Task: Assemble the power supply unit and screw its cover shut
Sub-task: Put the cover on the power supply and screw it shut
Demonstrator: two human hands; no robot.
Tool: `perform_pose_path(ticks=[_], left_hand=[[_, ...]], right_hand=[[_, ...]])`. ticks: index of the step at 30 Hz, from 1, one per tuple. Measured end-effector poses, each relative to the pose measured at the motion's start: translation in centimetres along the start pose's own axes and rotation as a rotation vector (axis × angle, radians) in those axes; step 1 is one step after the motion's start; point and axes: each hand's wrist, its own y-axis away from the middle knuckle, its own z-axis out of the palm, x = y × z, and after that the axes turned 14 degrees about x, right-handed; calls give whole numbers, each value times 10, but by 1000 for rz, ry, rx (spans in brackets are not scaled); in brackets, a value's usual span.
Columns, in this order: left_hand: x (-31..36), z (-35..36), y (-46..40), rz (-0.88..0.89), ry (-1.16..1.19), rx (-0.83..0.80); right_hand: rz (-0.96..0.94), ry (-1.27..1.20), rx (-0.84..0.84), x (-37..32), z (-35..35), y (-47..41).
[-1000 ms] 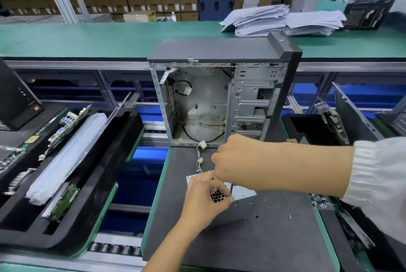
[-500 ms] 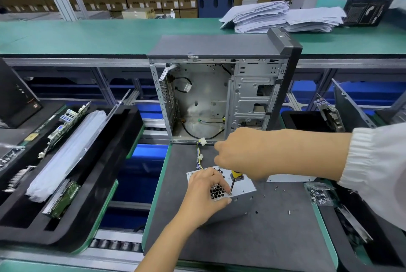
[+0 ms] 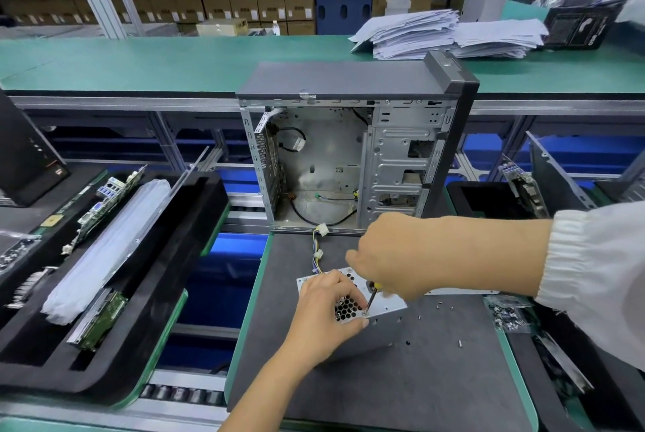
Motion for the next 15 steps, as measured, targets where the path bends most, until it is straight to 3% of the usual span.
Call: perform_pose_path(ticks=[3,9,15], left_hand=[[0,0,0,3,5,3],[1,3,-2,-8,46,54],[4,4,-3,-28,185,105]], right_hand=[[1,-59,2,2,-4,-2],[-74,71,141,-1,-4,-6],[-43,35,85,0,-1,-5]])
